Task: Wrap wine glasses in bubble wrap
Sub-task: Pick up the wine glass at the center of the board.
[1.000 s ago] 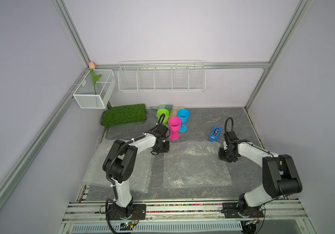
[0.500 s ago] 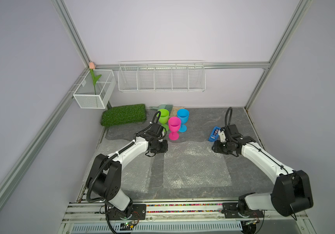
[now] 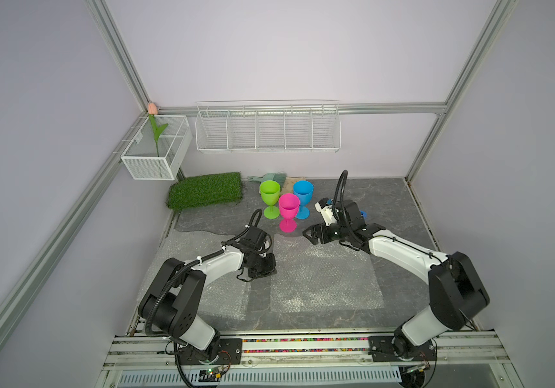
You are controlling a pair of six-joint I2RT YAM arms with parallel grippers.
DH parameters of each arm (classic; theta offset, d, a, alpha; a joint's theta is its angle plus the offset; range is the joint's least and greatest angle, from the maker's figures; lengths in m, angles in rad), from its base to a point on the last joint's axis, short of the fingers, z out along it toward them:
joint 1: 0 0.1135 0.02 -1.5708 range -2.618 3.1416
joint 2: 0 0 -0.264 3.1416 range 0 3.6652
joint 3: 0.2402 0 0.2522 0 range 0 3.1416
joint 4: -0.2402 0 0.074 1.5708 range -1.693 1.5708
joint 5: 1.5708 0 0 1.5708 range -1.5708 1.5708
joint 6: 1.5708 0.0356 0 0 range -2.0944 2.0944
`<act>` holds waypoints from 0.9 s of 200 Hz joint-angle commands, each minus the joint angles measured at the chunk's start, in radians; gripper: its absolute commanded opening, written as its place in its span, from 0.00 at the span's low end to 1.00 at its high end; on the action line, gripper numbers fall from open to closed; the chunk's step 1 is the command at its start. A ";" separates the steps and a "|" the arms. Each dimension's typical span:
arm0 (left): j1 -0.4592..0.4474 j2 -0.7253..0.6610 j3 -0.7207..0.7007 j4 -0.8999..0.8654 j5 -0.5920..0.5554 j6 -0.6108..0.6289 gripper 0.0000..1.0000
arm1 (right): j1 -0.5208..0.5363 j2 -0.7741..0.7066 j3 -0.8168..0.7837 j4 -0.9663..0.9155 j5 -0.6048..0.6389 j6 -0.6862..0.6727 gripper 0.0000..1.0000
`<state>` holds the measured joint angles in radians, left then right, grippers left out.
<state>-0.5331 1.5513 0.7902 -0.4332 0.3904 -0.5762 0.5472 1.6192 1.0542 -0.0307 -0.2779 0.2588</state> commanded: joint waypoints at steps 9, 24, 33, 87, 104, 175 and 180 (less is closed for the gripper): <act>-0.004 -0.020 -0.025 0.049 -0.005 -0.025 0.11 | 0.003 0.076 0.005 0.303 0.021 -0.071 0.88; -0.005 -0.026 -0.040 0.051 -0.005 -0.025 0.11 | 0.004 0.117 -0.009 0.433 0.004 -0.075 0.88; -0.005 -0.031 -0.044 0.047 -0.006 -0.024 0.10 | 0.006 0.141 -0.017 0.501 -0.003 -0.088 0.88; -0.004 -0.052 -0.054 0.036 -0.014 -0.024 0.10 | 0.015 0.256 -0.026 0.780 0.012 -0.116 0.89; -0.004 -0.054 -0.056 0.032 -0.016 -0.025 0.10 | 0.020 0.290 -0.006 0.799 0.020 -0.124 0.88; -0.004 -0.054 -0.053 0.025 -0.018 -0.018 0.10 | 0.043 0.412 0.065 0.869 0.023 -0.136 0.88; -0.004 -0.053 -0.052 0.022 -0.019 -0.019 0.10 | 0.044 0.420 0.070 0.873 0.026 -0.137 0.88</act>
<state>-0.5331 1.5166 0.7448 -0.4007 0.3889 -0.5903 0.5747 2.0060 1.0943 0.7731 -0.2588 0.1486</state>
